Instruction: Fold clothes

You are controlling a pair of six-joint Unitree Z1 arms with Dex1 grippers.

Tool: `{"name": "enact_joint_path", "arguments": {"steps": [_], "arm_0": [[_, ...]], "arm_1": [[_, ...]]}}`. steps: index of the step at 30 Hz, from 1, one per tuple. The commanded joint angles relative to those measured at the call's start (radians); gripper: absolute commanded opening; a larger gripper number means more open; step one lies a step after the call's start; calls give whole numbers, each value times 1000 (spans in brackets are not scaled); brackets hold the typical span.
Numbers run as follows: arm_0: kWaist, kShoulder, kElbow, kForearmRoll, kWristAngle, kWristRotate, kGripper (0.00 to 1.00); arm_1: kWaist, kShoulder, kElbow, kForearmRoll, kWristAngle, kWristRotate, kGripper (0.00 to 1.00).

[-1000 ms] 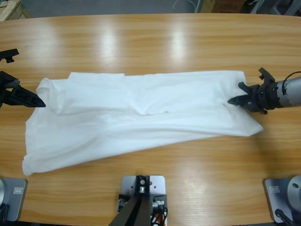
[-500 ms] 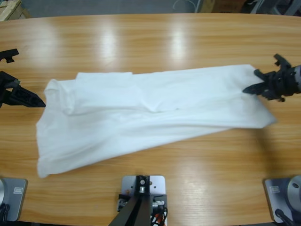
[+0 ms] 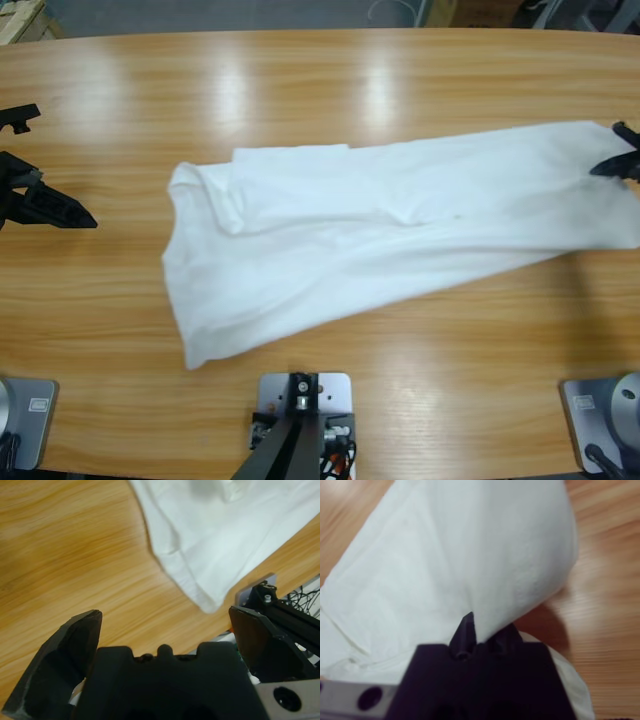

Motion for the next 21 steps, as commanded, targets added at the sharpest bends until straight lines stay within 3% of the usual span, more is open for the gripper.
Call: {"name": "enact_joint_path", "arguments": {"steps": [1,11,21], "arm_0": [[-8,23,29,-10,6,-3,1000],[-10,24,29,-11,6,-3,1000],[-10,22,29,-10,6,-5,1000]], "arm_1": [[-47,89,-160,140,-91,-55,0],[-29,47,-242,245,-90,-110,0],[228,-38,-302,357,-155,-111,0]]}}
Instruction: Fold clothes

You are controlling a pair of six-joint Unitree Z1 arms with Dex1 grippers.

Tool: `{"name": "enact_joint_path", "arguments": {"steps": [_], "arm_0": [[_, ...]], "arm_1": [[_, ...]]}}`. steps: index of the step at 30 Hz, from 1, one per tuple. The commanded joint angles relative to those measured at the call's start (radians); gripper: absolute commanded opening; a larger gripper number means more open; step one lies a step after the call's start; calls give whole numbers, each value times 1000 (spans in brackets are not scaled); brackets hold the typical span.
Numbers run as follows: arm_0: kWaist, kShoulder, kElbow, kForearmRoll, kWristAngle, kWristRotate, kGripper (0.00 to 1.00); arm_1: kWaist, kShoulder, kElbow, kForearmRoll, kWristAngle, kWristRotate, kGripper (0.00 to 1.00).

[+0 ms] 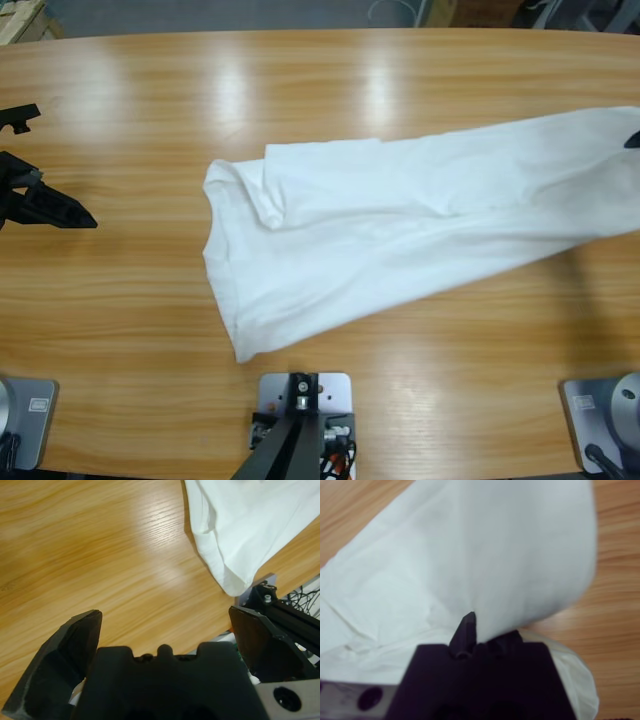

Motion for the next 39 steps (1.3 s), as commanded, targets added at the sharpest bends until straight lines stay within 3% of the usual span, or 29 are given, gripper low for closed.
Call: {"name": "enact_joint_path", "arguments": {"steps": [1,11,23,39], "arm_0": [[-10,22,29,-10,6,-5,1000],[-10,34,28,-11,6,-6,1000],[-10,49,25,-10,6,-6,1000],[-10,55,23,-10,6,-8,1000]], "arm_1": [[207,-60,-36,81,-65,-6,0],[586,-36,-208,197,-136,125,0],[984,203,-526,310,-147,266,0],[1241,461,-899,472,-97,311,0]]}}
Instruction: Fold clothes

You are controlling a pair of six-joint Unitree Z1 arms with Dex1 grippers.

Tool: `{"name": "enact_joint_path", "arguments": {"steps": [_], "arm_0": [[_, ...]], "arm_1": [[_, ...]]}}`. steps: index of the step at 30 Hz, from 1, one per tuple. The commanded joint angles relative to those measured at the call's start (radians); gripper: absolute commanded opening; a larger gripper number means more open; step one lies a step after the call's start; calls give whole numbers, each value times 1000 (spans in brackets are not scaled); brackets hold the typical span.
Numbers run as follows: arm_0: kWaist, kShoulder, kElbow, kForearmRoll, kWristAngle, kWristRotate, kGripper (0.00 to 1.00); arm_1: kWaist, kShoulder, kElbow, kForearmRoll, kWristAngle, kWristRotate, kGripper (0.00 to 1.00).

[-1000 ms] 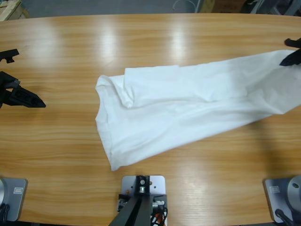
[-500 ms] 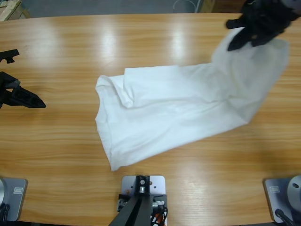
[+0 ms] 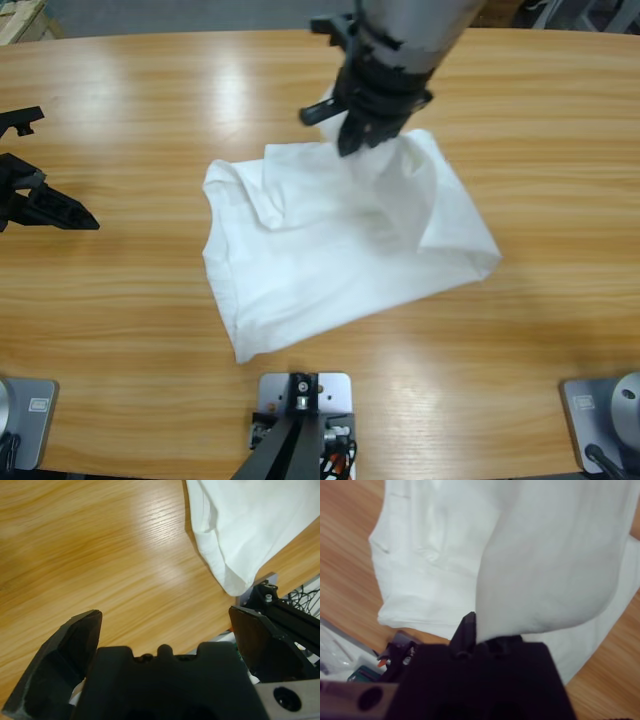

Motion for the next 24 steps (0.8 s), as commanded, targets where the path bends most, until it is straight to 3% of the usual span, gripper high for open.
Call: {"name": "enact_joint_path", "arguments": {"steps": [1,11,12,13,14,15,16,20,24], "arm_0": [[-8,44,22,-10,6,-8,1000],[-8,48,22,-11,6,-6,1000],[-8,50,22,-11,6,-6,1000],[-8,52,22,-11,6,-6,1000],[-8,54,22,-10,6,-6,1000],[-8,55,22,-10,6,-6,1000],[-8,56,22,-10,6,-6,1000],[-8,55,22,-9,6,-6,1000],[-8,54,22,-10,6,-7,1000]], "arm_1": [[109,156,-178,93,32,26,0],[149,226,-270,143,58,40,0],[151,228,-272,143,64,43,100],[157,230,-276,143,67,43,557],[164,236,-289,143,76,42,818],[168,244,-301,143,98,37,960],[169,254,-315,144,122,32,999],[170,294,-411,191,177,25,1000],[175,341,-553,287,167,20,1000]]}}
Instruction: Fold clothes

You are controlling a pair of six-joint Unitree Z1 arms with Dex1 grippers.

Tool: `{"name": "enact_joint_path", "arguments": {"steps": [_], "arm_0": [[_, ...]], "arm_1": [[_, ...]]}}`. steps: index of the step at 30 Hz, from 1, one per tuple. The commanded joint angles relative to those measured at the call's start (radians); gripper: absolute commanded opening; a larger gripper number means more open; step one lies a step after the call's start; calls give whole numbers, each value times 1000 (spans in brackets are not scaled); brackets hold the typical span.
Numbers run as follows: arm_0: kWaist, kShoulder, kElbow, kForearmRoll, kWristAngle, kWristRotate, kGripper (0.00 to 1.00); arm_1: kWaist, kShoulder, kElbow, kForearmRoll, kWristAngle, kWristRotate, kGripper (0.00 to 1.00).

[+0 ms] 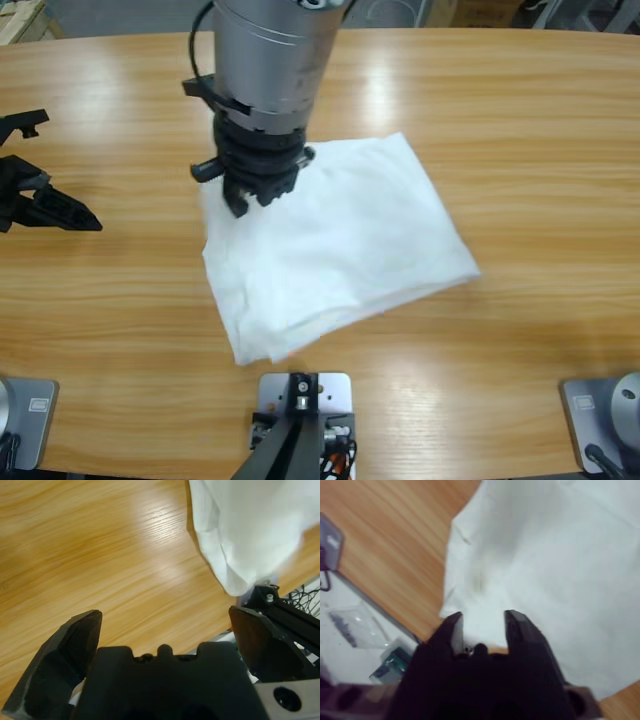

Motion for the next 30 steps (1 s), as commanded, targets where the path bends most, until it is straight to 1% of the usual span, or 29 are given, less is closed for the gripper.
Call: {"name": "enact_joint_path", "arguments": {"steps": [1,5,7,9,10,12,14,15,16,18,20,22,26,30], "arm_0": [[-8,38,22,-10,6,-7,1000],[-8,40,21,-10,6,-7,1000],[-8,34,22,-9,6,-7,1000],[-8,5,24,-9,6,-8,1000],[-8,-11,24,-10,6,-8,1000],[-8,-23,23,-11,6,-8,1000],[-8,-20,22,-11,6,-7,1000],[-8,-20,22,-11,6,-6,1000],[-8,-20,23,-11,6,-6,1000],[-8,-18,22,-11,6,-6,1000],[-8,-14,22,-11,6,-6,1000],[-8,-7,21,-11,6,-4,1000],[-17,3,19,-11,-5,-1,1000],[-30,15,18,-11,-8,-4,1000]], "arm_1": [[16,130,-203,137,22,-11,1000],[16,115,-206,177,-32,-15,1000],[10,74,-156,179,-71,-19,1000],[-10,9,-91,151,-104,-28,1000],[-24,-35,-37,108,-104,-30,996],[-63,-137,150,-34,-54,-24,985],[-107,-257,398,-210,-14,1,982],[-143,-340,558,-327,9,18,982],[-177,-401,672,-404,30,23,982],[-256,-513,871,-537,70,23,979],[-359,-598,1046,-668,145,23,973],[-468,-632,1171,-760,231,4,973],[-639,-632,1311,-863,330,-62,973],[-775,-608,1402,-946,414,-124,973]]}}
